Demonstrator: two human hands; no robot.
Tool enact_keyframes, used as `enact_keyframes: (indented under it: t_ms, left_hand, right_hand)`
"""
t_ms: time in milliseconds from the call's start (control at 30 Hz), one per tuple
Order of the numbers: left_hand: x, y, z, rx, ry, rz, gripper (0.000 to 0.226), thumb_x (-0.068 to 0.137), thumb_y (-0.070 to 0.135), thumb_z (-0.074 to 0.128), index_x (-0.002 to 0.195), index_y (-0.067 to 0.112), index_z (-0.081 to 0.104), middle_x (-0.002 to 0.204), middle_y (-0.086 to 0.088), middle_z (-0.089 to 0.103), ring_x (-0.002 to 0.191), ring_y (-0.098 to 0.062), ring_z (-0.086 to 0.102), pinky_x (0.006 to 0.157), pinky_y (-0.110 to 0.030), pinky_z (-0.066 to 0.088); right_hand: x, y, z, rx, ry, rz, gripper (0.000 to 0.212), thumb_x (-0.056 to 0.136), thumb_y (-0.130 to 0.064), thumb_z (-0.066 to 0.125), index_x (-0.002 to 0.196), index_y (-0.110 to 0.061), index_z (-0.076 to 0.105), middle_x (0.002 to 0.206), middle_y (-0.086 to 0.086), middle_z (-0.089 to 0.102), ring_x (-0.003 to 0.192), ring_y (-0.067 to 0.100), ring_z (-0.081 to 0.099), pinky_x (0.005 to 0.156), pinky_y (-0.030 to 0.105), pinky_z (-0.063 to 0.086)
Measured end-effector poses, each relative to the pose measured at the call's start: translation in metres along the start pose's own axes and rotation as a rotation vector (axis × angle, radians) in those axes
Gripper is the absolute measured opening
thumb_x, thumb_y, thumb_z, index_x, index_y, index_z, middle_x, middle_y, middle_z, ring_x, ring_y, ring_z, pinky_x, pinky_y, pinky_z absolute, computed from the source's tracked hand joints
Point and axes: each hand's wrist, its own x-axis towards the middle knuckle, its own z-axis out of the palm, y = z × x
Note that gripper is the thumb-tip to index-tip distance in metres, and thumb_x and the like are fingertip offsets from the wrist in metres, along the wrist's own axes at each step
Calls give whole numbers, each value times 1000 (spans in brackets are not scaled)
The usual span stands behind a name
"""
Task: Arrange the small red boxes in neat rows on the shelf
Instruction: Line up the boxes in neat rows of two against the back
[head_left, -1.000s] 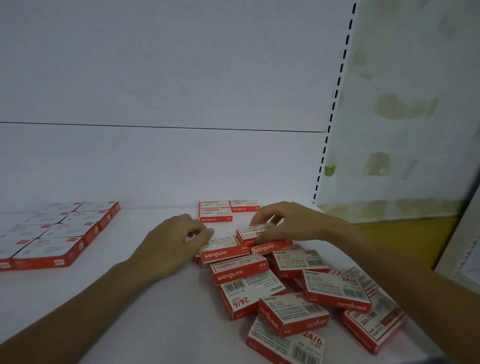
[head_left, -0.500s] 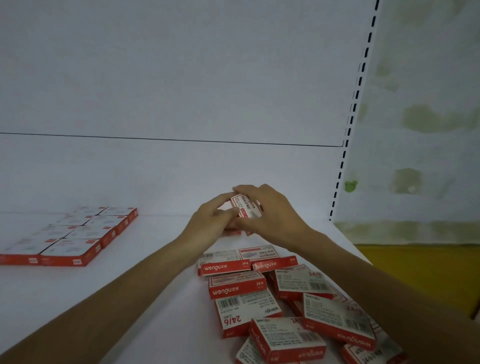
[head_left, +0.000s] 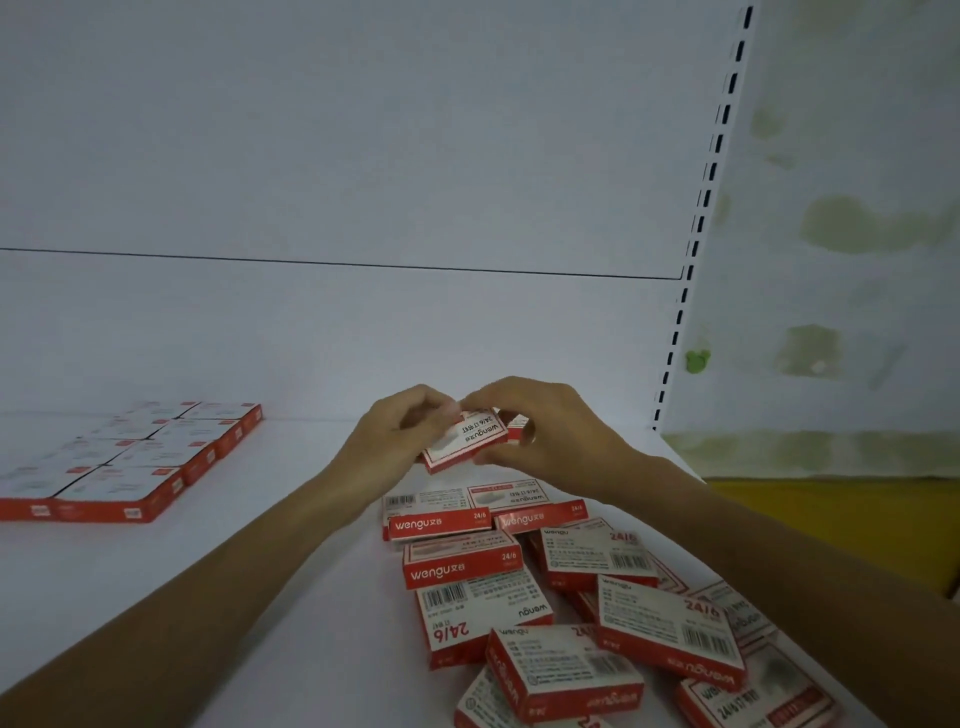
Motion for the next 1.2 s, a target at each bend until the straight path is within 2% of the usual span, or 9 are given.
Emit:
enact_keyframes:
  t_ms: [100, 167, 300, 433, 500, 667, 900, 1033, 1200]
  left_hand:
    - [-2, -3, -2, 195, -135, 32, 35, 79, 33, 67, 109, 37, 51, 105, 19, 59, 88, -5, 62, 66, -13, 51]
    - [-3, -8, 2, 309, -12, 78, 46, 75, 31, 72, 112, 40, 47, 101, 23, 53, 84, -1, 57, 59, -7, 46]
    - [-6, -10, 4, 226, 149, 137, 35, 72, 32, 75, 95, 40, 50, 86, 32, 51, 70, 11, 54, 51, 1, 40]
    - [-6, -15, -1, 416, 17, 101, 42, 75, 43, 69, 108, 37, 45, 97, 24, 49, 73, 5, 54, 47, -6, 43]
    - [-6, -22, -3, 525, -78, 56, 42, 79, 49, 61, 114, 30, 49, 103, 19, 51, 79, -1, 56, 58, -12, 44]
    - [-7, -30, -4, 528, -184, 14, 20, 81, 52, 57, 84, 33, 62, 86, 24, 55, 78, 0, 57, 62, -15, 42]
    - [-7, -33, -4, 457, -187, 0, 13, 82, 49, 57, 77, 37, 60, 83, 28, 55, 74, 1, 59, 60, -14, 43]
    - [-7, -28, -12, 460, -248, -9, 17, 90, 45, 47, 90, 35, 61, 93, 19, 62, 77, -1, 63, 64, -17, 50]
    - [-8, -24, -36, 552, -369, -87, 7, 85, 36, 59, 88, 41, 56, 91, 23, 55, 82, 3, 55, 62, -12, 39]
  right_hand:
    - [-2, 5, 3, -28, 72, 55, 43, 77, -23, 73, 117, -17, 62, 111, 0, 66, 85, 0, 54, 71, 3, 40]
    - [-3, 8, 6, -43, 83, 97, 46, 77, -24, 72, 120, -16, 60, 116, 1, 64, 87, 1, 53, 71, 2, 39]
    - [-1, 7, 7, -27, 49, 128, 45, 80, -24, 70, 123, -17, 58, 120, 0, 62, 89, 3, 54, 74, 8, 45]
    - [-5, 13, 7, -82, 30, 154, 42, 80, -25, 70, 120, -16, 60, 115, 2, 62, 85, 6, 55, 75, 13, 47]
    - [-11, 25, 4, -105, 30, 259, 41, 79, -27, 70, 118, -16, 61, 113, 3, 63, 82, 6, 55, 73, 9, 44]
    - [-26, 46, 0, -168, -196, 522, 42, 80, -31, 67, 120, -18, 61, 122, 2, 61, 94, 12, 58, 78, 18, 40]
    - [-1, 42, 11, -195, -189, 571, 38, 80, -26, 69, 116, -14, 64, 120, 3, 61, 100, 10, 52, 77, 13, 33]
    - [13, 42, 21, -178, -137, 569, 28, 79, -19, 70, 105, -10, 69, 109, 5, 64, 77, 6, 50, 58, 9, 37]
    - [20, 41, 24, -159, -122, 632, 22, 76, -17, 70, 95, -6, 68, 106, 5, 62, 77, 9, 50, 52, 9, 36]
